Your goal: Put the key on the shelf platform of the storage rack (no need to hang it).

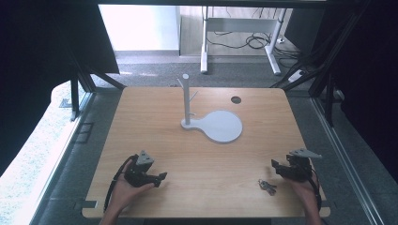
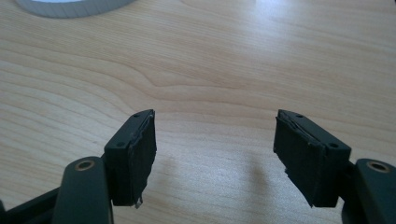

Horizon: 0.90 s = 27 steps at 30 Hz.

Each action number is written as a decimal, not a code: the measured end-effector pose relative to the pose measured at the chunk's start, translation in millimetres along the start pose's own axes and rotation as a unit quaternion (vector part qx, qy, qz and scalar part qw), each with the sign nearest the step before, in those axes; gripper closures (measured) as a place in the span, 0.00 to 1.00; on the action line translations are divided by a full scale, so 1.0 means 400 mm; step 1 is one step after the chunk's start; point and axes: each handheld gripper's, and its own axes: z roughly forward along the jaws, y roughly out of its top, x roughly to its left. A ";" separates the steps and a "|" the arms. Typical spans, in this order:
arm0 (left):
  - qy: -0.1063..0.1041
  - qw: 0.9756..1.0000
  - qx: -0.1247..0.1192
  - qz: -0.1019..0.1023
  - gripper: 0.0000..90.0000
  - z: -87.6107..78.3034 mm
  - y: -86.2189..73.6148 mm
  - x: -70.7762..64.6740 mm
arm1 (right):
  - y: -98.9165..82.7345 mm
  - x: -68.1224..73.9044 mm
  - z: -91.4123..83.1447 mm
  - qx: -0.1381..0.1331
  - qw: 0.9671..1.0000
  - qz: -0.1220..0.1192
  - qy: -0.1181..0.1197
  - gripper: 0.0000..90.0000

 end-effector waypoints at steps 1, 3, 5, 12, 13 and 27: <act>0.000 1.000 0.002 0.001 0.29 0.001 0.000 -0.001 | 0.001 0.002 -0.003 -0.001 1.000 -0.003 0.000 0.34; 0.000 1.000 0.003 0.002 0.29 0.003 0.001 -0.002 | 0.001 0.005 -0.007 -0.003 1.000 -0.007 0.002 0.34; -0.001 1.000 0.005 0.003 0.29 0.005 0.001 -0.004 | 0.000 0.005 -0.009 -0.006 1.000 -0.010 0.004 0.34; -0.003 1.000 0.009 0.004 0.29 0.010 0.001 -0.007 | -0.002 -0.002 -0.014 -0.013 1.000 -0.011 0.008 0.36; -0.004 1.000 0.010 0.005 0.29 0.011 0.000 -0.006 | -0.003 -0.003 -0.014 -0.013 1.000 -0.012 0.009 0.36; -0.004 1.000 0.013 0.005 0.28 0.013 0.000 -0.007 | -0.007 0.010 -0.004 -0.002 0.999 -0.029 0.020 0.38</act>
